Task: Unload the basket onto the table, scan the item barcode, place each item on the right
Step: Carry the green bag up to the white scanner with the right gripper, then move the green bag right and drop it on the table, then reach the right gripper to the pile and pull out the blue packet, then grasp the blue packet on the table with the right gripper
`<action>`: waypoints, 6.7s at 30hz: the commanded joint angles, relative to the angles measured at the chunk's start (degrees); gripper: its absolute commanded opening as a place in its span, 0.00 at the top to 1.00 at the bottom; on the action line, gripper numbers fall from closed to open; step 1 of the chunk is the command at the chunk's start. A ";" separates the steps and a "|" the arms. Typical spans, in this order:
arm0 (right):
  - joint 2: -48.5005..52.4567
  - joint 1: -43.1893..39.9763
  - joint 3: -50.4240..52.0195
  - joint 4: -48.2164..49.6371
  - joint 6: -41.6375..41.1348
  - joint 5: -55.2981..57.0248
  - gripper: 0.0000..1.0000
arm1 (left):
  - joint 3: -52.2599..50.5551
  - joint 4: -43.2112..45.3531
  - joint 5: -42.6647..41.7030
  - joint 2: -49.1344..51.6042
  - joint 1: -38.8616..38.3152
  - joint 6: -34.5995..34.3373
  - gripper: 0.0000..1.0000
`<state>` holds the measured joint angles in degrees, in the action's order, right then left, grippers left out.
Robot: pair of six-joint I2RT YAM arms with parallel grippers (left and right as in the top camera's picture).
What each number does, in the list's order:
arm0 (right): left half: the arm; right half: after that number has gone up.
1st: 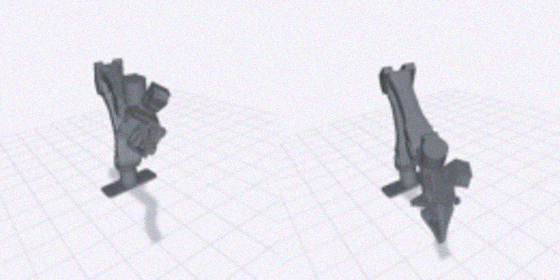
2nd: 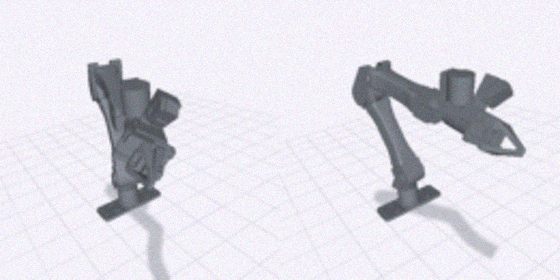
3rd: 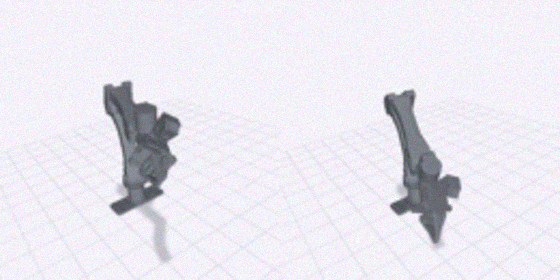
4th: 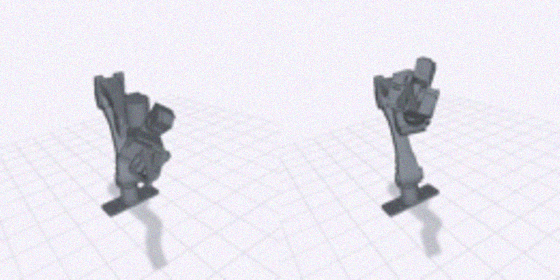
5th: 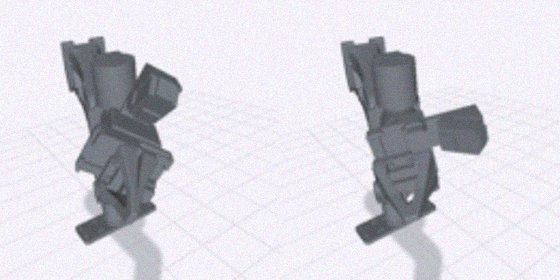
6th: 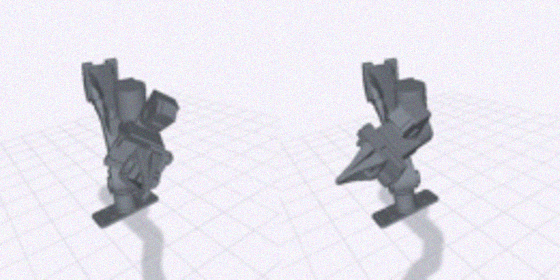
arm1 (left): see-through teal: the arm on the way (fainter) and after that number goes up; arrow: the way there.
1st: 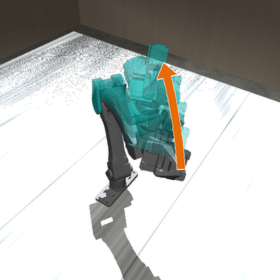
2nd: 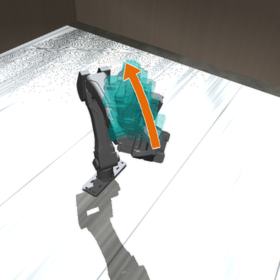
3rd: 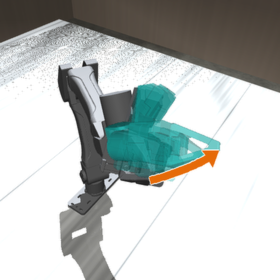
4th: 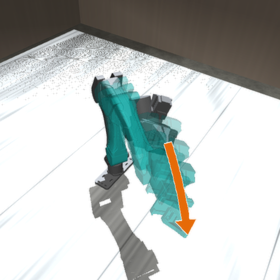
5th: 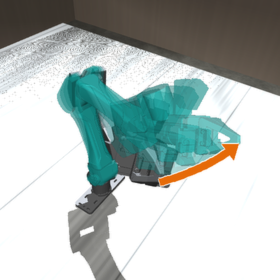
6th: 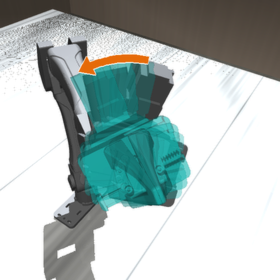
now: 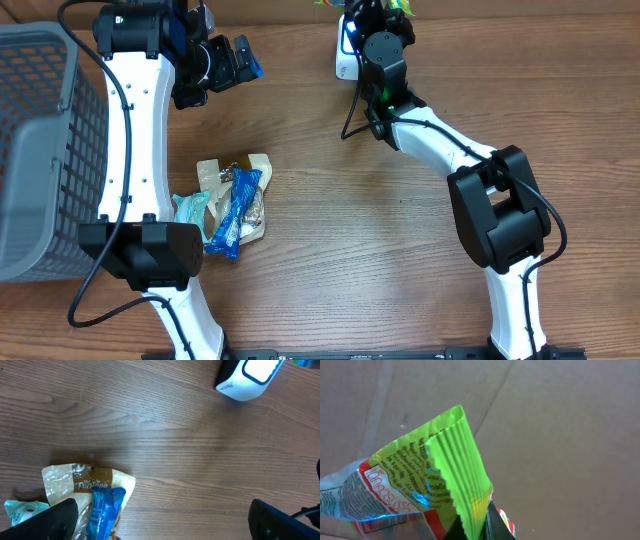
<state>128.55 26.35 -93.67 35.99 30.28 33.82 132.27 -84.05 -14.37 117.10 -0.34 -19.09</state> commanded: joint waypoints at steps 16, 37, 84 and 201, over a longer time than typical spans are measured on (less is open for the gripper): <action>-3.19 8.59 -1.33 0.39 4.79 20.44 0.96 | 1.01 0.07 -0.07 -0.96 -0.07 1.11 0.00; -51.04 -17.22 -1.31 -90.90 -54.80 -33.70 0.96 | 1.01 0.07 -0.07 -0.96 -0.07 1.11 0.00; -18.21 -10.25 -2.27 -88.70 -57.31 -70.75 0.28 | 1.01 0.07 -0.07 -0.96 -0.07 1.11 0.00; -0.79 -8.94 -0.46 -92.08 -42.14 -64.87 0.96 | 13.73 -8.61 1.42 -2.47 15.65 5.81 0.00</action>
<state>127.13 16.99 -94.19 -55.18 2.61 -34.74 145.14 -92.64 -13.26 115.50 15.75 -14.55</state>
